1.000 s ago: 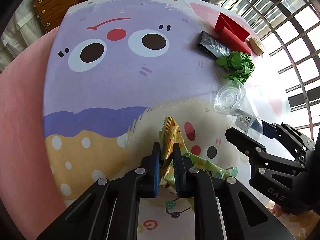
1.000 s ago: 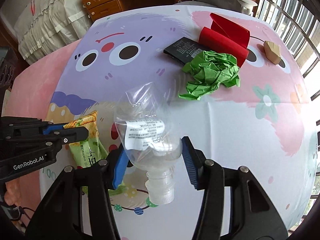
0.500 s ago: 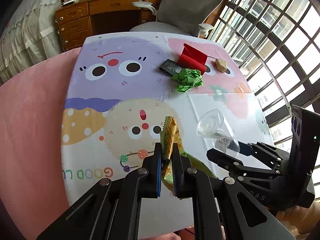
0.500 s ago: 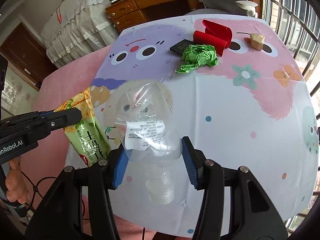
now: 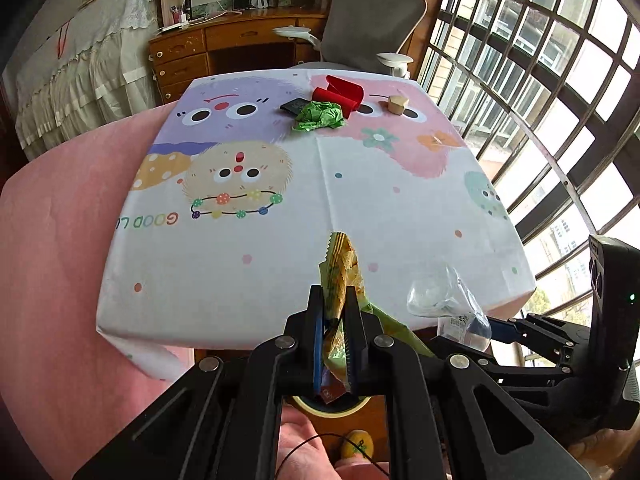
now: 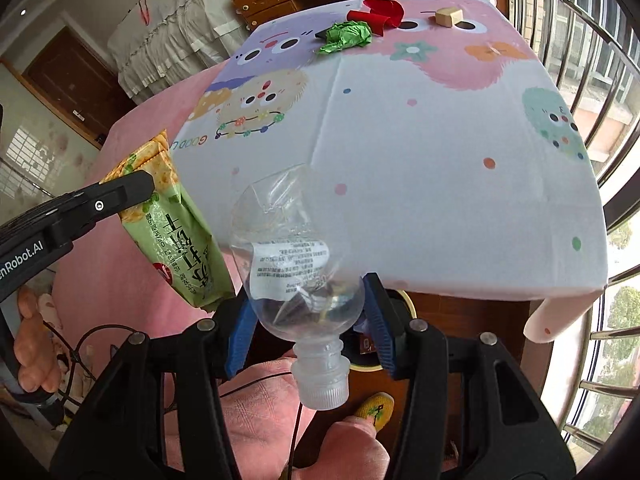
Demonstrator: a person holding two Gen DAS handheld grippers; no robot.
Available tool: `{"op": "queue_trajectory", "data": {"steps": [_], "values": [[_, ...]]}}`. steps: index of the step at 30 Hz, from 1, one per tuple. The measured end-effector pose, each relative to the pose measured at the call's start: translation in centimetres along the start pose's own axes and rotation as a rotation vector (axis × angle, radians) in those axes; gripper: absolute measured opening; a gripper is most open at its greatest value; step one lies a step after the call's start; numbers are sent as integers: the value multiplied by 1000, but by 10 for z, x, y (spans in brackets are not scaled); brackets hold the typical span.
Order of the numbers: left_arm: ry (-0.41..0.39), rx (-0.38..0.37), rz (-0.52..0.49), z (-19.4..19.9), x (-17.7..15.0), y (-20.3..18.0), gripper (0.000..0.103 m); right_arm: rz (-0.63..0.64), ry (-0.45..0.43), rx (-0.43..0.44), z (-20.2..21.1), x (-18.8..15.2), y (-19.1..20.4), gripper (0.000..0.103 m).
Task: Collect trash
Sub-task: 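Carry both items down over the bin and open both tools to drop them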
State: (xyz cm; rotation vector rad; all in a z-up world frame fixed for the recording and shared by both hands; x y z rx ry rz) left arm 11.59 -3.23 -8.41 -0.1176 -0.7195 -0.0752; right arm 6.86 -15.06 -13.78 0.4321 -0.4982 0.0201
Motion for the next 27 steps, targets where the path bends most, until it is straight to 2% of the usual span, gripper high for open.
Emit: {"op": "queue_trajectory", "data": {"steps": [7,13,19,27], "values": [[77,-10,-107,2,-61,-37,9,-96,28,-21,11,-62,-31,47],[123,-43,-183,-27,-120,-51,9,-90,116,-77,-27,-130,-53,48],[190,-76,-257,-101,-206,-47,9,-78,221,-154,-109,-205,-93,48],[299,-136,-212,-233,-313,-20,9,-128,253,-177,-222,-269,-136,48]]}}
Point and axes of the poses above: each gripper's, at about its wrist camera, not at the fingertips, and z roughly against the way its jaws point, y to its left, x to its top, the point moved 10 cm from there along -z, roughly the way its jaws point, and after that the axes turned 11 degrees about -y, right-handed, at the moved point
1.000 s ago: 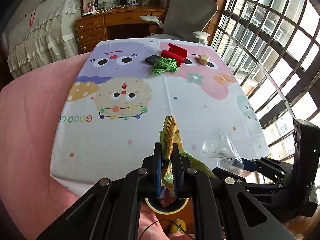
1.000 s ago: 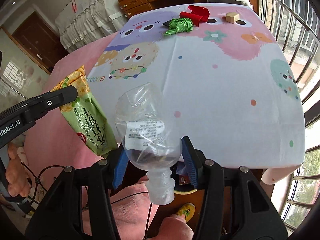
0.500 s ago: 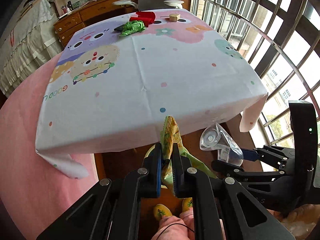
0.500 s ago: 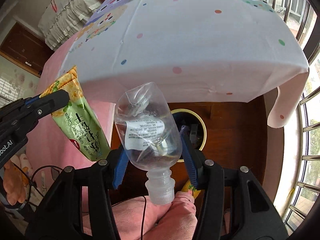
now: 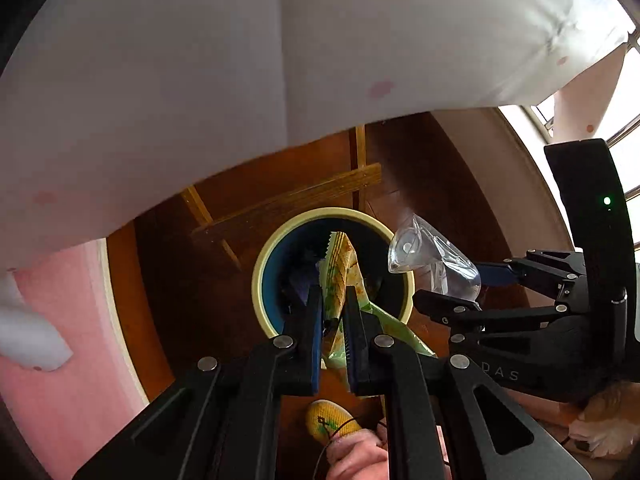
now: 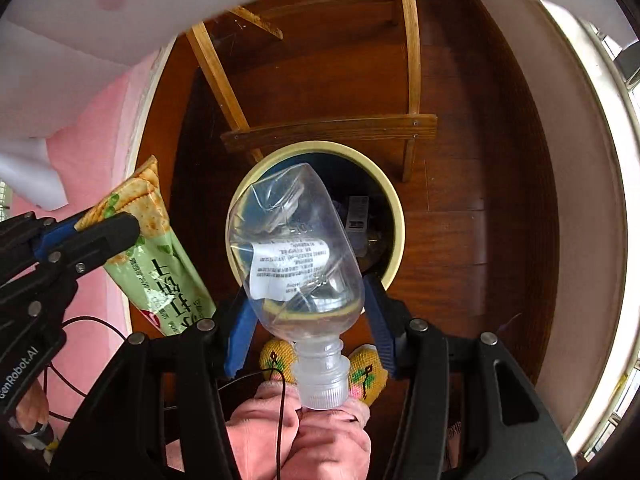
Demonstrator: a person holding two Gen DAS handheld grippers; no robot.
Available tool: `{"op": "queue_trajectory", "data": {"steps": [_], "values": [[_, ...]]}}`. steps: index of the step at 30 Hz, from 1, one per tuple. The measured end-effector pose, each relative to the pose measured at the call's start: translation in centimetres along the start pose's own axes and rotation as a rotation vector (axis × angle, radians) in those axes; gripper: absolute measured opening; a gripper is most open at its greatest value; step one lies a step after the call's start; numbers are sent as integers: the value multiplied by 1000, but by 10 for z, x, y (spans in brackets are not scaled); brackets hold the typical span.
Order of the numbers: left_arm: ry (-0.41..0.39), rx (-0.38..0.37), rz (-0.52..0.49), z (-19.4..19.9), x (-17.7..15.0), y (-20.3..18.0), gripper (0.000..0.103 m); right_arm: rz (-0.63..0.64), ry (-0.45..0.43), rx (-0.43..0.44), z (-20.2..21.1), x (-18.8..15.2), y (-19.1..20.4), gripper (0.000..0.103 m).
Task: Collect trash
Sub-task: 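Carry both items down over the bin and open both tools to drop them, then raise both open tools back over the table toward the remaining trash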
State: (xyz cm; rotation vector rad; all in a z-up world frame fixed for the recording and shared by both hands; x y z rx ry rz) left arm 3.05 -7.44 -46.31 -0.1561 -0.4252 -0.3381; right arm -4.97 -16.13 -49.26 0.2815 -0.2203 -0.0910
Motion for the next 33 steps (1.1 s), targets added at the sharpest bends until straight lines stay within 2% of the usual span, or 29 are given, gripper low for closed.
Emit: {"op": "queue_trajectory", "data": {"steps": [3,6,7,8,10,12,16,20,24,28,33], "values": [[17,-24,9,-43,-15,8,10,-15,10,21,-43,0,-2,48],[42,-42,-18,-74,-29,10,27,-16,26,23,-78,1,-7,50],[47,-28,-41,-81,-33,12,34,-11,22,23,-84,1,-8,55],[47,-13,-64,-87,-34,16,43,-8,16,28,-89,2,-8,61],[60,-2,-96,-95,-38,20,52,2,13,34,-95,0,-7,62],[74,2,-104,-99,-42,24,56,11,17,24,-98,0,-7,62],[71,28,-87,-92,-40,32,71,-12,20,18,-89,3,-8,62],[60,56,-50,-65,-34,39,72,-33,7,19,-58,6,-2,62],[18,54,-33,-13,-16,37,72,-39,-32,36,-9,14,13,62],[-38,54,-40,44,5,27,88,-14,-81,54,47,26,32,62],[-76,45,-50,111,25,17,90,5,-133,70,112,37,54,63]]}}
Point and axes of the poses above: each gripper's, at about its wrist camera, not at the fingertips, and z roughly against the way its jaws point, y to its left, x to its top, the point moved 10 cm from there along -z, roughly the way its jaws point, and after that the axes turned 11 degrees about -y, right-handed, at the moved point
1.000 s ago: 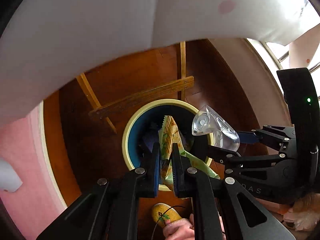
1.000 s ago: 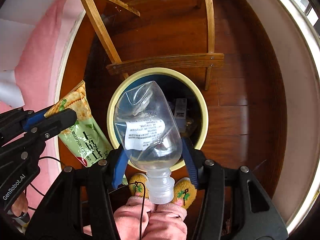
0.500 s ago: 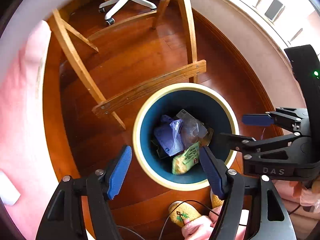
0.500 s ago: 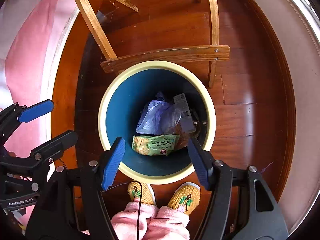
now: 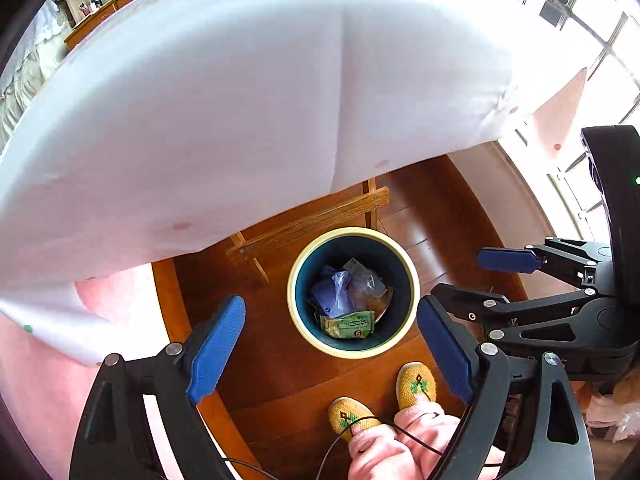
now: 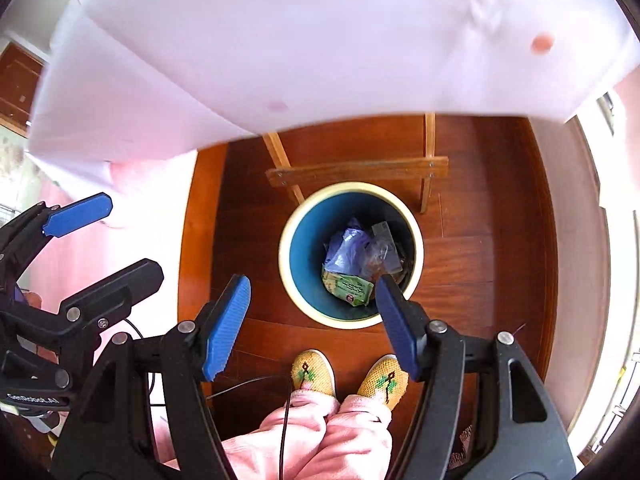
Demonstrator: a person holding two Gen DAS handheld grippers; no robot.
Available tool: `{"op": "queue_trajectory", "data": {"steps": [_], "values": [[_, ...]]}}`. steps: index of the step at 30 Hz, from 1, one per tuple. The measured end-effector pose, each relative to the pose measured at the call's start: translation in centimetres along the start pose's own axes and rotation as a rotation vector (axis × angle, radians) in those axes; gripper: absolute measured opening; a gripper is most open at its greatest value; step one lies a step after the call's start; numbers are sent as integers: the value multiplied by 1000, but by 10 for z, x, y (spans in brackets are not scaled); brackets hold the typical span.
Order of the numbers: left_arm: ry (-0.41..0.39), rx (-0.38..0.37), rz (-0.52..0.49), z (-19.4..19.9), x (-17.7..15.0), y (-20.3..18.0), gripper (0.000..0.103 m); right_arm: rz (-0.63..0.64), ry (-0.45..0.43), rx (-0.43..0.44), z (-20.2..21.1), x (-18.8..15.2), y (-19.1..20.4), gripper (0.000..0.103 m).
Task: Collect trash
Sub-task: 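Raise both open tools back over the table toward the remaining trash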
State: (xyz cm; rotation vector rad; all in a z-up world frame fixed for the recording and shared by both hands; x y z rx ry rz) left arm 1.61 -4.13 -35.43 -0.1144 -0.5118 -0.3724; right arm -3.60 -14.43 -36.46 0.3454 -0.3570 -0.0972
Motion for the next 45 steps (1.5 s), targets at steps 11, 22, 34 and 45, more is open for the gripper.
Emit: {"op": "queue_trajectory", "data": {"steps": [11,22,34,45], "values": [[-65,-83,-32,128,44,-8,98,-31,-86,27,112,24,50,63],[-246,-90,-9,248,129,10,98,41,-251,-59,215,85,92,63],[-359,0,18,290,256,64,98,155,-424,-164,296,206,111,63],[-293,74,116,200,354,111,98,178,-374,-123,232,328,68,62]]}}
Point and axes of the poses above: each gripper's, at about its wrist camera, not at the fingertips, and z roughly against the way its jaws point, y to its left, x to its top, the point moved 10 cm from there along -z, roughly the way its jaws point, and after that the axes turned 11 degrees about -y, right-handed, at the moved point
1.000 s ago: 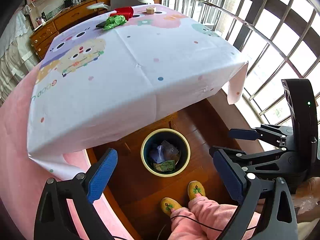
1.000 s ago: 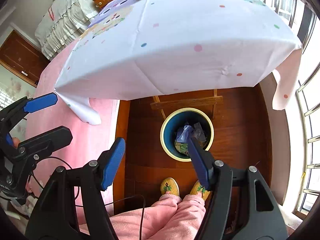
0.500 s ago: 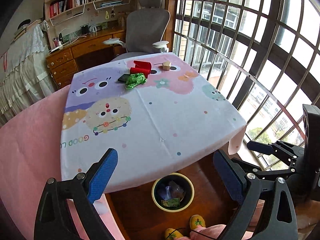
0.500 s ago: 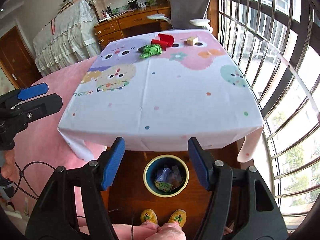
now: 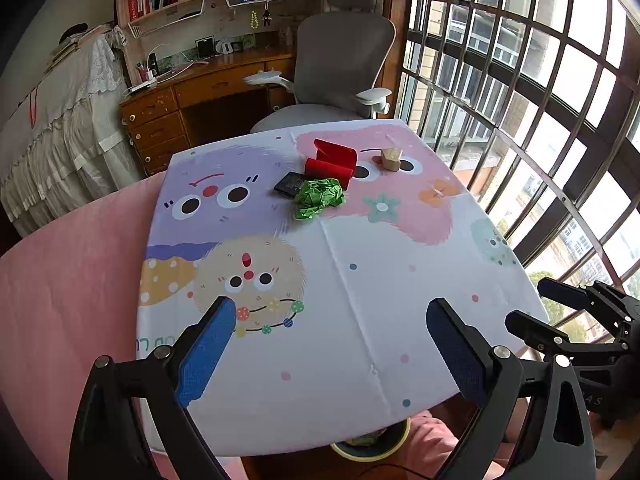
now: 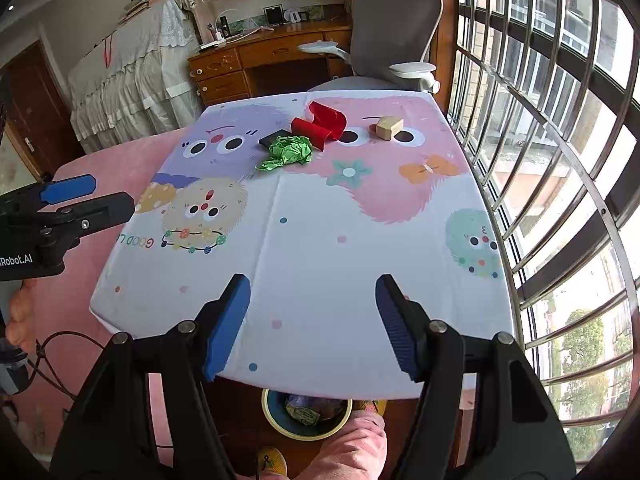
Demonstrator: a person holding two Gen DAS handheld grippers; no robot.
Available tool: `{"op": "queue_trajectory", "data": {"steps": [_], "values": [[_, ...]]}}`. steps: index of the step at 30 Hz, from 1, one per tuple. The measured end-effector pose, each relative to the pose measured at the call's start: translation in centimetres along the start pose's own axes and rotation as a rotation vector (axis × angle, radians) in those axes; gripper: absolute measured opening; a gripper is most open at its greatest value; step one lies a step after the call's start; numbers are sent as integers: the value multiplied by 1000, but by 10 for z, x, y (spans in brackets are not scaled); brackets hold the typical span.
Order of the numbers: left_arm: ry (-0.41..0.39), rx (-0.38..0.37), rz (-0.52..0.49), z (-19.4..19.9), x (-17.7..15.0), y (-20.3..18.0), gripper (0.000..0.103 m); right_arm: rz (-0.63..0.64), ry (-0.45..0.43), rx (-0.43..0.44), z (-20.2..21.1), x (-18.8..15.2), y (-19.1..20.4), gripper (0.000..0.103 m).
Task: Collect trash
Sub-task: 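Raise both open tools back over the table toward the remaining trash, then grasp the red paper with the right tool while the left tool grasps the crumpled green paper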
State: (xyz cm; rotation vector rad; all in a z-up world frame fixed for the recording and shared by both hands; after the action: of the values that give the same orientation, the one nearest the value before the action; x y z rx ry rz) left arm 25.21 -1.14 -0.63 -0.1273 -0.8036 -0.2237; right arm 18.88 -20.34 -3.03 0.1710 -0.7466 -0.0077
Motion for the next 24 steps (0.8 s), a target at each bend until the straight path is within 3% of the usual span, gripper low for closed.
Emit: {"op": "queue_trajectory", "data": {"steps": [10,16,20,24], "values": [[154,73,232,-186,54,8,98,118,117,167,-185,88,-47,61],[225,182,269,-290,71,20,97,227,168,260,-282,125,-54,59],[271,211,347,-331,67,35,91,272,197,305,-335,130,-44,54],[288,234,434,-341,57,52,90,309,212,339,-371,130,-25,54]]}}
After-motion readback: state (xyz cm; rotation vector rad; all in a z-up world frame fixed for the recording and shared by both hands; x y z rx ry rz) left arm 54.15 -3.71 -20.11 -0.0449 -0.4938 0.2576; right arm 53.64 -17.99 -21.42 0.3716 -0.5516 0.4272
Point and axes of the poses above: each gripper's, at about its wrist camera, not at the fingertips, and z roughly against the way its jaws point, y to its left, x to its top, the point moved 10 cm from there along -z, roughly the way its jaws point, and after that the axes turned 11 degrees about -y, right-handed, at the moved point
